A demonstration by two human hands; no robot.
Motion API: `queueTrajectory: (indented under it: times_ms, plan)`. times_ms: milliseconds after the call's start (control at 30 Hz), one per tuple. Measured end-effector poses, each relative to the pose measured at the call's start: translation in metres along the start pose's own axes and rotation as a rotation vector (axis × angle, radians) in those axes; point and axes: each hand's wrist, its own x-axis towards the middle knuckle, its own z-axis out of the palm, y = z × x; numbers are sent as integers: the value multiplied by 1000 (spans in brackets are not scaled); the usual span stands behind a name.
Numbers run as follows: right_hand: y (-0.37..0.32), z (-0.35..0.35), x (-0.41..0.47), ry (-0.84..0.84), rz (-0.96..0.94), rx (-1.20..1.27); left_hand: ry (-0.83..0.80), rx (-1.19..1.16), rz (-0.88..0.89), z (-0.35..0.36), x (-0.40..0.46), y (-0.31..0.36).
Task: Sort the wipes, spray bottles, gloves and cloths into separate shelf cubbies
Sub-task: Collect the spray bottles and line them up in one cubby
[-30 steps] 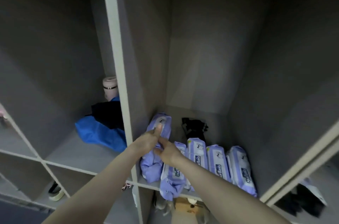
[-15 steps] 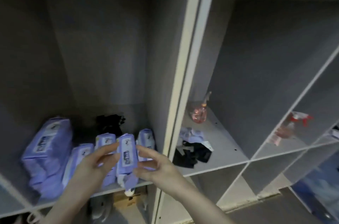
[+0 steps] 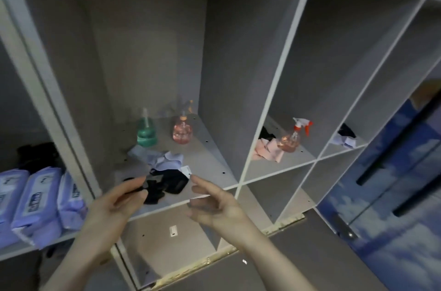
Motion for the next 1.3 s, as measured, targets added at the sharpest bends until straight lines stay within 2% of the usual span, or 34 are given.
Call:
queueTrajectory:
  times_ms: [167,367,700,967,1133,1300]
  plan:
    - [11,-52,-17,44,3,22,-25,-18,7,52,-1,5]
    - [22,-83,-11,60,22,44,-38,1,-35,75,13,6]
    - [14,-90,47,43,26,5,68,-40,-21,59,63,7]
    - [4,-85,114,117,10,129,100,68,-14,35,114,15]
    - [1,-83,161,53,76,159,118,108,-23,33,165,24]
    - [-14,-83,234,-79,83,71,205,84,-73,34,231,34]
